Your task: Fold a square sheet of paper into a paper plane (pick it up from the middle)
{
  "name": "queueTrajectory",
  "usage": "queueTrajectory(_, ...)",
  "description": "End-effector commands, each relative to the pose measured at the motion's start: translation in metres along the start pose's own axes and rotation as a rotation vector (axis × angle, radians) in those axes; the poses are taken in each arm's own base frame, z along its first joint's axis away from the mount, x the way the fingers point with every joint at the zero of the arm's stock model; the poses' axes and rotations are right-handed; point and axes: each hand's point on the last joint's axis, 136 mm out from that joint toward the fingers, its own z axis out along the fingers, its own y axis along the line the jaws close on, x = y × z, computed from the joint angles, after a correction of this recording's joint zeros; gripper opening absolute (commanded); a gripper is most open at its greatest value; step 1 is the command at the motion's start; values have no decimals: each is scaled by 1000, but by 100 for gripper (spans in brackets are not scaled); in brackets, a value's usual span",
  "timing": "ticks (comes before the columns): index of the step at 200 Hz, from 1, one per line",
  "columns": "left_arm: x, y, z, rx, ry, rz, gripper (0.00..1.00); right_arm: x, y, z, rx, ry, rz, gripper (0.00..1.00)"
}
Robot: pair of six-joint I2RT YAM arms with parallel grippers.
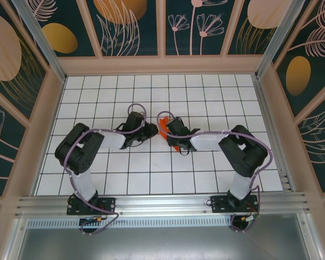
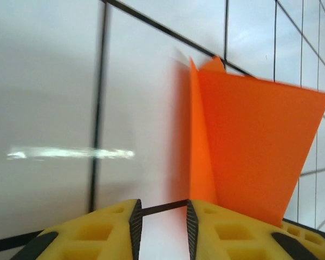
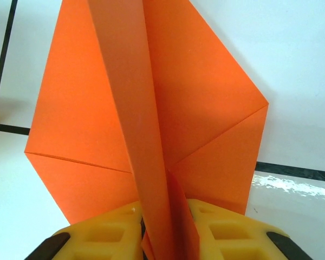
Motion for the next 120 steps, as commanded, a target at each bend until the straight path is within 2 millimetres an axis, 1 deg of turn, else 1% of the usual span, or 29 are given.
queueTrajectory(1, -18, 14, -20, -47, -84, -37, 36, 24, -11, 10, 53, 39, -33, 26)
queueTrajectory(13, -19, 24, -24, -71, -96, -49, 41, 28, -13, 10, 65, 36, -52, 27)
queueTrajectory(14, -22, 21, -27, -63, -105, -47, 41, 28, -12, 10, 65, 35, -53, 27)
queueTrajectory(17, -24, 18, -31, -57, -114, -44, 43, 28, -12, 10, 65, 32, -58, 27)
queueTrajectory(32, -26, 23, -35, -74, -121, -46, 47, 32, -12, 10, 71, 26, -82, 28)
queueTrajectory(53, -26, 26, -37, -82, -123, -47, 49, 41, -12, 11, 73, 22, -118, 29)
queueTrajectory(73, -27, 27, -38, -84, -127, -49, 51, 50, -15, 15, 78, 32, -125, 29)
queueTrajectory(87, -28, 28, -40, -87, -132, -49, 53, 53, -17, 16, 79, 36, -119, 27)
queueTrajectory(104, -30, 30, -44, -98, -145, -51, 55, 40, -10, 10, 65, 6, -106, 20)
queueTrajectory(120, -34, 34, -49, -119, -165, -51, 60, 17, 1, -1, 37, -44, -95, 16)
